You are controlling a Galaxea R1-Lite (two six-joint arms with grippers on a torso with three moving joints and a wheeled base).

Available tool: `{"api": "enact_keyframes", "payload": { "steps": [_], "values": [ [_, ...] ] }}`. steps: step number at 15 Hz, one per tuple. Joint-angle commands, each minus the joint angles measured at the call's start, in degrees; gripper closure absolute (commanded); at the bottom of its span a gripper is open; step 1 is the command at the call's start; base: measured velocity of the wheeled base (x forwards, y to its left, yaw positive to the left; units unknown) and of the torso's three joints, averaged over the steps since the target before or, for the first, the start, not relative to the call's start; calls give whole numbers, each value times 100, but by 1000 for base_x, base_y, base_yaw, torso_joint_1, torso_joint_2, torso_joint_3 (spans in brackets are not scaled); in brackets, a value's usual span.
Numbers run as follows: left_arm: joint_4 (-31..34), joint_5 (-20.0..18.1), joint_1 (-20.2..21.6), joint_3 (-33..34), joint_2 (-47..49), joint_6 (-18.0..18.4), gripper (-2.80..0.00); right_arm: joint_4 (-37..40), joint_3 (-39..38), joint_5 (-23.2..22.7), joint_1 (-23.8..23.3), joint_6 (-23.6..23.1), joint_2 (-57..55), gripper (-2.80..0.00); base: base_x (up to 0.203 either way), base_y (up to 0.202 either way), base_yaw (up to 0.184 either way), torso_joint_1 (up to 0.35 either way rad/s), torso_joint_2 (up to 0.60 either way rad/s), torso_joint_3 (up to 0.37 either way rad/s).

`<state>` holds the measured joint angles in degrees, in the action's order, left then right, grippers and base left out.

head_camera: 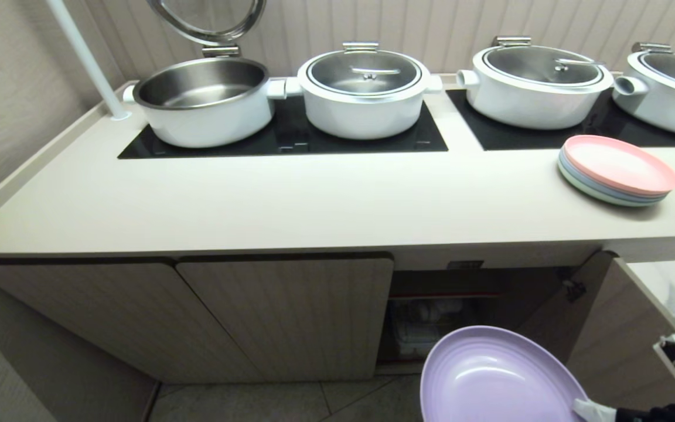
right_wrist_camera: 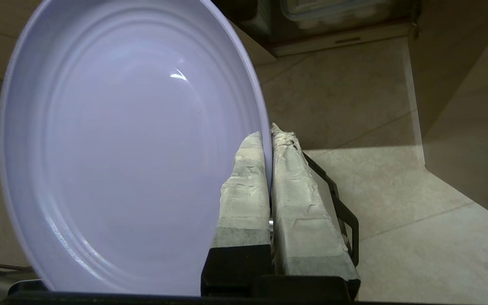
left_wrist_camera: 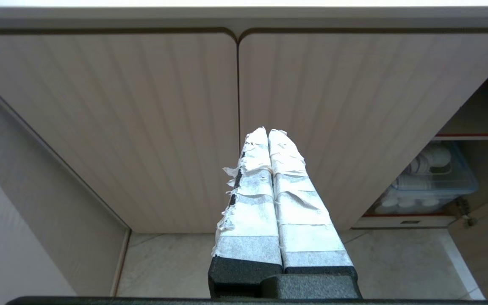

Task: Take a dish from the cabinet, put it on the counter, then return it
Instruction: Place it on the table

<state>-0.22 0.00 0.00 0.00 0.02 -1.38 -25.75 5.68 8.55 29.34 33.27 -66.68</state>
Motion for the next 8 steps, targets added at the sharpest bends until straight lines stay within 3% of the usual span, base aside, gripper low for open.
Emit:
{"api": "enact_keyframes", "payload": {
  "steps": [1,8],
  "values": [
    [-4,0,0,0,-2,-3,0,-9,74,7,1,22,-55,0,0,0,0,164,-341,-186],
    [-4,0,0,0,-2,-3,0,-9,160,-2,-16,22,-126,0,0,0,0,158,-323,-164]
  ]
}}
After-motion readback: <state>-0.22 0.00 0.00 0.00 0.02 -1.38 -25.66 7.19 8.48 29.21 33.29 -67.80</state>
